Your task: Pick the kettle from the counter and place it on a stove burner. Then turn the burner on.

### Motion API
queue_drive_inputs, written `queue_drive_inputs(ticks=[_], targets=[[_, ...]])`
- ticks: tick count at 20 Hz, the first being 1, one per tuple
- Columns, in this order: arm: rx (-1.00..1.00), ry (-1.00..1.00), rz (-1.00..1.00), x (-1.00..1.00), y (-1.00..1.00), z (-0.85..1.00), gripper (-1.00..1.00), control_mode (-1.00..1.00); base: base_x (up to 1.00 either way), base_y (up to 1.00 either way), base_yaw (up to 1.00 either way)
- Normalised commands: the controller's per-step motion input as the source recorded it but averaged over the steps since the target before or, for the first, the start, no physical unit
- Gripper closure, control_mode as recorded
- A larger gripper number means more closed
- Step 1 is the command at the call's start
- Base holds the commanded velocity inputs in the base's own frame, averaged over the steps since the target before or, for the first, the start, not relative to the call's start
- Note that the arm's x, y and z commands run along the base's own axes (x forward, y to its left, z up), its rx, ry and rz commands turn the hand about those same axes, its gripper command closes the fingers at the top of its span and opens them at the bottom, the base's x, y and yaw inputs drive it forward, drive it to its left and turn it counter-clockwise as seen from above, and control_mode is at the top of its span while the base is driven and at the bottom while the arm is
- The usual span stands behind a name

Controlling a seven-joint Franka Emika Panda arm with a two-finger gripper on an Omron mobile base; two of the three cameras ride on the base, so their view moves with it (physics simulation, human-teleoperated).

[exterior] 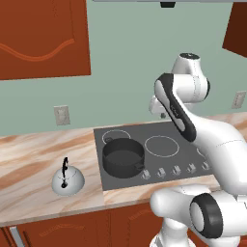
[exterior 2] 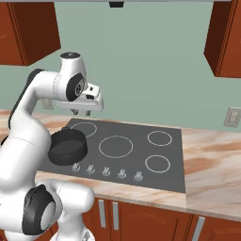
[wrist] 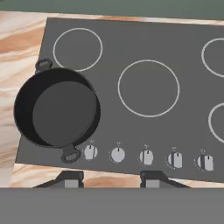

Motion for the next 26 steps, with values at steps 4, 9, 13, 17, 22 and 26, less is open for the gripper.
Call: queue_drive_inputs(ticks=[4, 9, 13, 17, 22, 26], targets=[[-0.06, -0.11, 0.0, -0.05, 0.24, 0.0, -1.0, -1.0, 0.0, 0.0, 0.0], [0.0, -0.11, 0.0, -0.1, 0.6, 0.0, -1.0, -1.0, 0.0, 0.0, 0.0], [0.1, 0.0, 0.0, -0.19, 0.89, -0.01, -1.0, -1.0, 0.0, 0.0, 0.0], [0.16, 0.03, 0.0, -0.19, 0.82, -0.01, -1.0, -1.0, 0.0, 0.0, 0.0], [0.16, 0.17, 0.0, 0.0, 0.95, -0.03, -1.0, -1.0, 0.0, 0.0, 0.0], [0.12, 0.2, 0.0, 0.0, 1.0, -0.17, -1.0, -1.0, 0.0, 0.0, 0.0]])
